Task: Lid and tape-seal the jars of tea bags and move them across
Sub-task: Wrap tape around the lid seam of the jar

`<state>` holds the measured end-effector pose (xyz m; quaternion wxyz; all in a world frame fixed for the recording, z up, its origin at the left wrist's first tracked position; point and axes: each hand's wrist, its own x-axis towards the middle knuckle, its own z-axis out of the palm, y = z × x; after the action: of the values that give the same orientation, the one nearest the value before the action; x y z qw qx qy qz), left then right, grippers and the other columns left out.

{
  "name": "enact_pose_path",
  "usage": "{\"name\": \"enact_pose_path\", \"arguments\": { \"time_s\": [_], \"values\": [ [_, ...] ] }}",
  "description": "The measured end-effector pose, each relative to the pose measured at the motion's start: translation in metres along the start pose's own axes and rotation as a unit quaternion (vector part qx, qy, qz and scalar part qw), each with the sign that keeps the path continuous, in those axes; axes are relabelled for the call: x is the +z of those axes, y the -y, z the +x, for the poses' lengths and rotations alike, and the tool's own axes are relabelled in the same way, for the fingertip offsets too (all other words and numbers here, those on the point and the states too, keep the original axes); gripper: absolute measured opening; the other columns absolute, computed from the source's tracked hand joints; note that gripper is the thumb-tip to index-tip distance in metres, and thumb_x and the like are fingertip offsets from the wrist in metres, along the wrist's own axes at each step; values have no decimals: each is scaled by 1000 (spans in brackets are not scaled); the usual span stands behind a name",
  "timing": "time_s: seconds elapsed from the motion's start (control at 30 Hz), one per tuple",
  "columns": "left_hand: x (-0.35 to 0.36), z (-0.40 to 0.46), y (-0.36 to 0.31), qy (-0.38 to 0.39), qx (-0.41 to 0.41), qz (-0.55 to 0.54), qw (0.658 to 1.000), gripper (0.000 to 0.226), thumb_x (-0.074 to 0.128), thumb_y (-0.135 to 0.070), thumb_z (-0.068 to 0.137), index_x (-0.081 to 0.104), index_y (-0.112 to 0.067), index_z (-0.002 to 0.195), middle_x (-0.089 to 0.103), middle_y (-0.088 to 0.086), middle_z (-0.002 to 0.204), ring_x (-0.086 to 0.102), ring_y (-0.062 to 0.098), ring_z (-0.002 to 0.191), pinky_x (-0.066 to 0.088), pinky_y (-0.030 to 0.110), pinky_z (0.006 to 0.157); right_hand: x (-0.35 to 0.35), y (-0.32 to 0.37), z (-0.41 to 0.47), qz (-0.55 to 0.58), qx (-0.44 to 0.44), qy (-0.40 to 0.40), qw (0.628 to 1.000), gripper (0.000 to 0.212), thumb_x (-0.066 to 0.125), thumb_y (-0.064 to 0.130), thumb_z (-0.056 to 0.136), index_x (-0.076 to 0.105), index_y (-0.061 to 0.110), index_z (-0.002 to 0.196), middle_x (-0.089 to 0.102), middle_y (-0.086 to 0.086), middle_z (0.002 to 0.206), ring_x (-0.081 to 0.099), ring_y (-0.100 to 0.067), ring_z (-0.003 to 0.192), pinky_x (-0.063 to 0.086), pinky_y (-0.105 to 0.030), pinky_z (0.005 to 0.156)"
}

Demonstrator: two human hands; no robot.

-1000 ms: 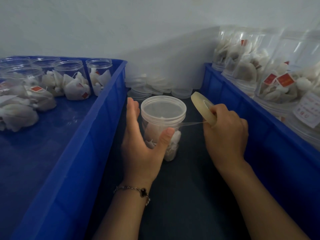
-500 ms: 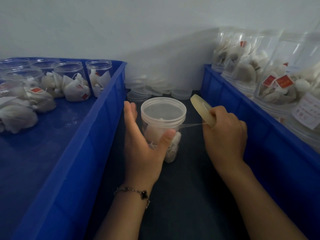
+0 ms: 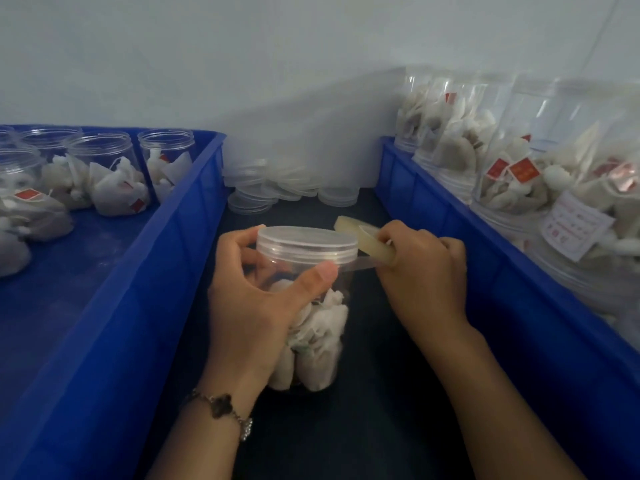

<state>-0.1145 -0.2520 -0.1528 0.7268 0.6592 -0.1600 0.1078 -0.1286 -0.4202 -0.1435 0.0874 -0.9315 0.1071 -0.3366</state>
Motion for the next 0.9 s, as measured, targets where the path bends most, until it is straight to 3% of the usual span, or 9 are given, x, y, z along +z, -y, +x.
{"name": "enact_pose_path", "arguments": {
  "time_s": [0.1,0.2,0.3,0.47,0.6,0.7,0.8,0.9],
  "values": [
    [0,0,-2,1,-16,-29,999,74,79,-53,42,54,-26,106,64,-7,96,65,-6,82,49,8,62,0,1,0,7,0,0,1000,8,59,15,89,61,23,87,48,11,68,48,-14,66,23,-31,75],
    [-4,3,0,15,-65,-44,997,63,80,-56,43,58,-33,98,69,-5,95,69,10,86,55,28,70,1,3,-1,11,-8,7,1000,8,58,17,89,60,24,85,50,11,68,48,-14,66,22,-30,73],
    [-8,6,3,57,-119,-89,987,64,77,-55,43,60,-26,98,71,7,98,70,24,88,55,42,73,2,5,-1,12,-20,1,1000,9,58,16,88,59,23,82,51,10,67,48,-13,65,26,-31,74],
    [-8,6,4,116,-191,-165,961,98,88,-60,22,60,-14,105,71,10,94,71,29,83,56,36,59,1,5,-2,8,-34,-3,999,7,59,18,89,60,21,83,53,9,67,47,-11,63,29,-30,74],
    [-6,6,1,118,-189,-169,960,95,88,-59,22,60,-14,101,71,10,92,71,28,81,56,37,59,-1,3,-3,15,-27,-18,999,6,61,18,88,61,20,81,51,9,65,46,-11,60,29,-30,72],
    [-5,7,1,38,-154,-126,979,83,84,-55,32,58,-22,104,70,12,101,70,30,87,57,45,69,-3,0,-5,3,1,-77,997,10,73,9,76,67,13,82,60,0,64,49,-14,56,32,-30,68],
    [-5,6,-1,-59,-81,-41,994,76,81,-63,39,55,-34,104,65,-1,106,67,12,93,55,33,77,-4,2,-8,-10,15,-123,992,23,80,4,65,69,8,84,65,-6,66,59,-22,57,33,-30,66],
    [-3,4,-4,-105,-28,-7,994,79,73,-64,41,52,-32,109,58,-9,101,60,-14,83,47,4,61,-5,4,-10,-10,7,-160,987,22,77,1,66,69,5,85,63,-7,65,58,-23,56,32,-30,66]
  ]
}}
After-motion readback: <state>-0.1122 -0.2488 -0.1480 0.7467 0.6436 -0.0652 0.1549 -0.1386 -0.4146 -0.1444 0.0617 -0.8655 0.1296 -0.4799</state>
